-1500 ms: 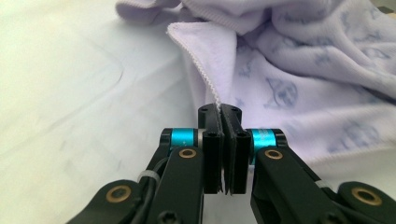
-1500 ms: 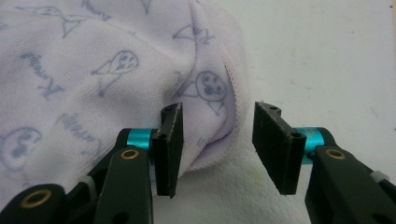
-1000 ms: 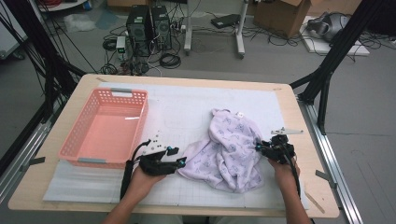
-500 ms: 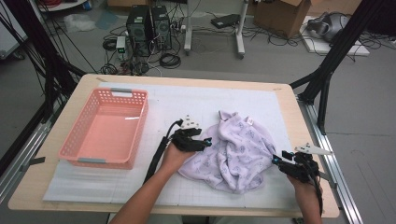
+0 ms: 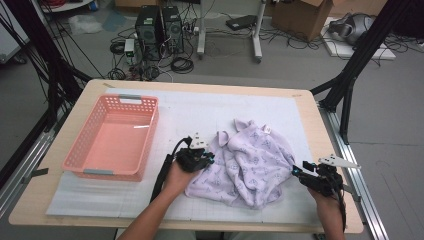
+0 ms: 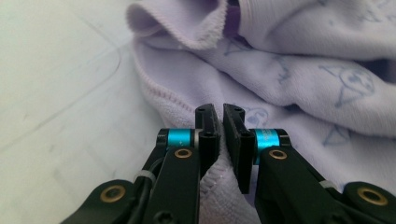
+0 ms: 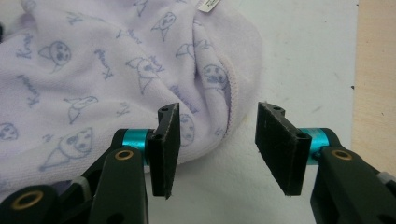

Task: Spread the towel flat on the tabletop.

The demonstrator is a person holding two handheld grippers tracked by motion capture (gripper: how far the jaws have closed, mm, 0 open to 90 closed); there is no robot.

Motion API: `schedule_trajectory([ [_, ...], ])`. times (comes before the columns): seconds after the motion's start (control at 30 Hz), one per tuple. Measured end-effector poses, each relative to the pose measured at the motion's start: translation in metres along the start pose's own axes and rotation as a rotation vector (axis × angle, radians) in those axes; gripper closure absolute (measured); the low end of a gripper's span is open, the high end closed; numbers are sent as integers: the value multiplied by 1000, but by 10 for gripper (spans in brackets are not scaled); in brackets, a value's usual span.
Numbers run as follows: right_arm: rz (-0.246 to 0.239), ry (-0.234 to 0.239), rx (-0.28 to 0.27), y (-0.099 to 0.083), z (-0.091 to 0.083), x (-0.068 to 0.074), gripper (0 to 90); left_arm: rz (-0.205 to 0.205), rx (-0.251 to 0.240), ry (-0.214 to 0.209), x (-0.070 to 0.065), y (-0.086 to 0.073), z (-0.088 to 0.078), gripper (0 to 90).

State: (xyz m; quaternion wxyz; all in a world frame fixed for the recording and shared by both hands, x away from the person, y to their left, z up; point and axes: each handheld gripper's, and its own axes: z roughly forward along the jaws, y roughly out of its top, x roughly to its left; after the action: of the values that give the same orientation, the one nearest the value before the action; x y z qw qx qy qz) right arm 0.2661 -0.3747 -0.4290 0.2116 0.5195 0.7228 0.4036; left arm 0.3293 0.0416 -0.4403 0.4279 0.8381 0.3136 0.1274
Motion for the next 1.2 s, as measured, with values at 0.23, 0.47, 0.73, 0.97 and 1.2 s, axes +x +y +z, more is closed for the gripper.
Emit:
schedule_trajectory([
  [0.23,6,-10,-16,-1,-3,-1,495,-96,-47,-11,4,-43,-45,844],
  [0.47,14,-7,-28,2,0,0,494,-155,-187,22,16,-6,-57,499],
  [0.73,25,8,-35,5,4,0,484,-91,-150,-58,9,47,1,422],
  [0.97,48,2,-38,1,0,-7,472,-71,-60,-91,-4,63,60,413],
  [1.2,62,2,-41,-3,-3,-11,472,90,66,-77,-39,80,102,414],
])
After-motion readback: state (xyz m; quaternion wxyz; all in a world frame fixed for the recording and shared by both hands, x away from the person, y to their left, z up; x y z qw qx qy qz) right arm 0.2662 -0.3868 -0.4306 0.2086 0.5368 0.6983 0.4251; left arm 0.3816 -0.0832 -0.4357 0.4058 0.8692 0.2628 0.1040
